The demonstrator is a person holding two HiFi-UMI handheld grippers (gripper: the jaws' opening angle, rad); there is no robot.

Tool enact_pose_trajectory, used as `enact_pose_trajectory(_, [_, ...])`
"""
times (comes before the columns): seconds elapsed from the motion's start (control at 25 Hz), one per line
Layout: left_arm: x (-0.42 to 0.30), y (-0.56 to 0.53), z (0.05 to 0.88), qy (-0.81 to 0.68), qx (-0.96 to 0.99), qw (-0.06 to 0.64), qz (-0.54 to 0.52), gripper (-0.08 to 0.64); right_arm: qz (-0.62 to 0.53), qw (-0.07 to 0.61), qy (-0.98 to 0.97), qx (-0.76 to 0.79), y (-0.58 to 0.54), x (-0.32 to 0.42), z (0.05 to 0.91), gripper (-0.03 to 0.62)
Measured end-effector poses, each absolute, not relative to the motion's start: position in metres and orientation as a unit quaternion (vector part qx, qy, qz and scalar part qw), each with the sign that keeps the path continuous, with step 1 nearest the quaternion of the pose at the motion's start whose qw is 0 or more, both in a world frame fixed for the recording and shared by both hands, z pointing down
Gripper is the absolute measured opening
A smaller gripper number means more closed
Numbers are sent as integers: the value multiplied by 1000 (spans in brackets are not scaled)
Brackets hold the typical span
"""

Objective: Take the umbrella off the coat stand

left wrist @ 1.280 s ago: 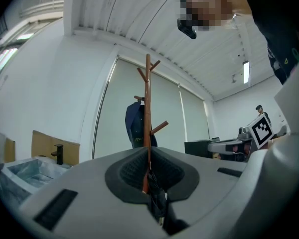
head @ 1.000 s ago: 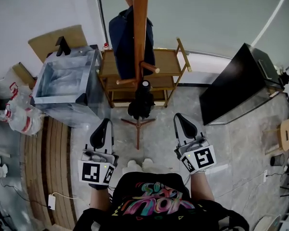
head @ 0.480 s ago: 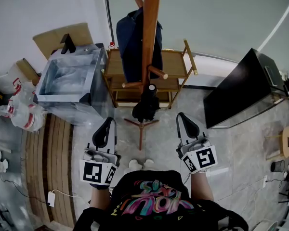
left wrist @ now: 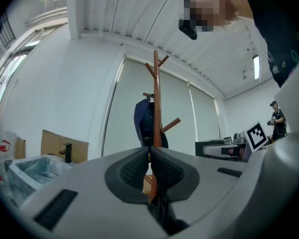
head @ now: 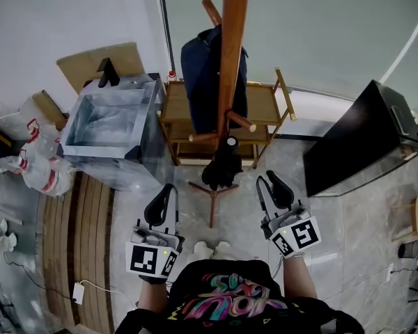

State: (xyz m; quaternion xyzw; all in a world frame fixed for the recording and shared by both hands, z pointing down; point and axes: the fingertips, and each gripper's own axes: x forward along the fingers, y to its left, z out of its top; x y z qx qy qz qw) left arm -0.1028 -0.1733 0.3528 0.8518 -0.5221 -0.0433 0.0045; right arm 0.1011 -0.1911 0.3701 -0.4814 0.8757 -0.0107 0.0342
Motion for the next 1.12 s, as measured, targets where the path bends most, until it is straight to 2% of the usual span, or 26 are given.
enact_pose_trajectory(0.24, [-105,-178,356,-524,851,8,-41,34,-9,33,885,-463,-206,87,379,189])
enact_pose_trajectory(0.48, [-112,-180,365,-532,845,17,-43,34,-15,21,896,-444,-222,74,402,257])
enact_pose_trajectory(1.12, [-116,-185,375,-546,836,29,-38,34,-63,-21,897,-437,-280,49,483,350])
